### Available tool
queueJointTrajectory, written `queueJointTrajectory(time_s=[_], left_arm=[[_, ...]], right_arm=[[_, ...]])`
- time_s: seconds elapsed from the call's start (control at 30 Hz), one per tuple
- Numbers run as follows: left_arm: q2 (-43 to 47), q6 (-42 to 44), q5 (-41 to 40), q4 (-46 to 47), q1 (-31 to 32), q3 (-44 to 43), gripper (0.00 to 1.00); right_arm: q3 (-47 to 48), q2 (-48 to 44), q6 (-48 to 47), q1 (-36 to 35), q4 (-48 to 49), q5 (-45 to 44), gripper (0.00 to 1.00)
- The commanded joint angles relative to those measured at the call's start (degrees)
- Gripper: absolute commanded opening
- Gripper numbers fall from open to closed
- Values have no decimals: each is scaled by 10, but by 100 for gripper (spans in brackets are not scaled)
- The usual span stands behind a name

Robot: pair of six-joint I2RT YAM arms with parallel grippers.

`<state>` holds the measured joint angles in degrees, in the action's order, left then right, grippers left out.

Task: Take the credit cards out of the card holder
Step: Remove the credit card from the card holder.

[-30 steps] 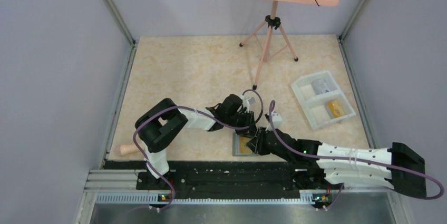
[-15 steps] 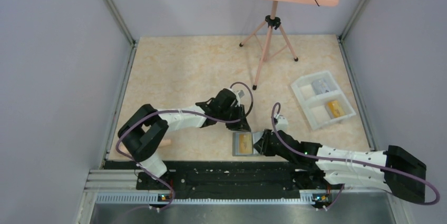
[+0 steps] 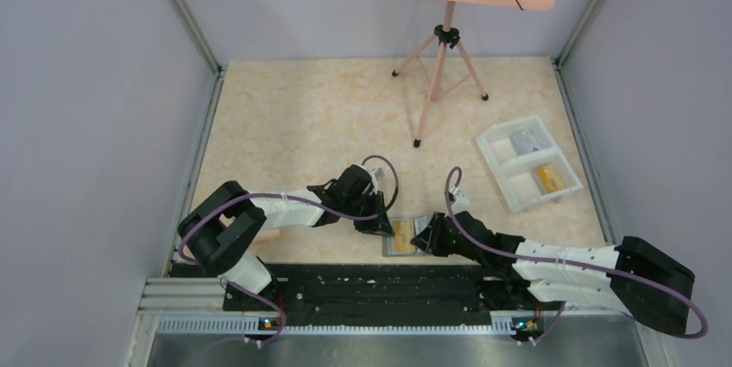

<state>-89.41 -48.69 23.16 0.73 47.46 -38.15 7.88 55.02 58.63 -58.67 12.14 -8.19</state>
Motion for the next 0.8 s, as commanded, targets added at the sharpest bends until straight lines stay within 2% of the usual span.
queueJointTrajectory(time_s=[0.0, 0.17, 0.33, 0.77], left_arm=[[2, -11, 14, 62, 1, 17, 21], [-3, -13, 14, 69, 1, 23, 20], [-8, -7, 0, 52, 1, 20, 20], [-17, -11, -4, 51, 1, 23, 18]], right_arm=[[-6, 12, 4, 10, 50, 18, 22], [-22, 21, 3, 31, 88, 40, 21], [-27, 21, -6, 43, 102, 48, 14], [-44, 27, 3, 63, 149, 79, 17]])
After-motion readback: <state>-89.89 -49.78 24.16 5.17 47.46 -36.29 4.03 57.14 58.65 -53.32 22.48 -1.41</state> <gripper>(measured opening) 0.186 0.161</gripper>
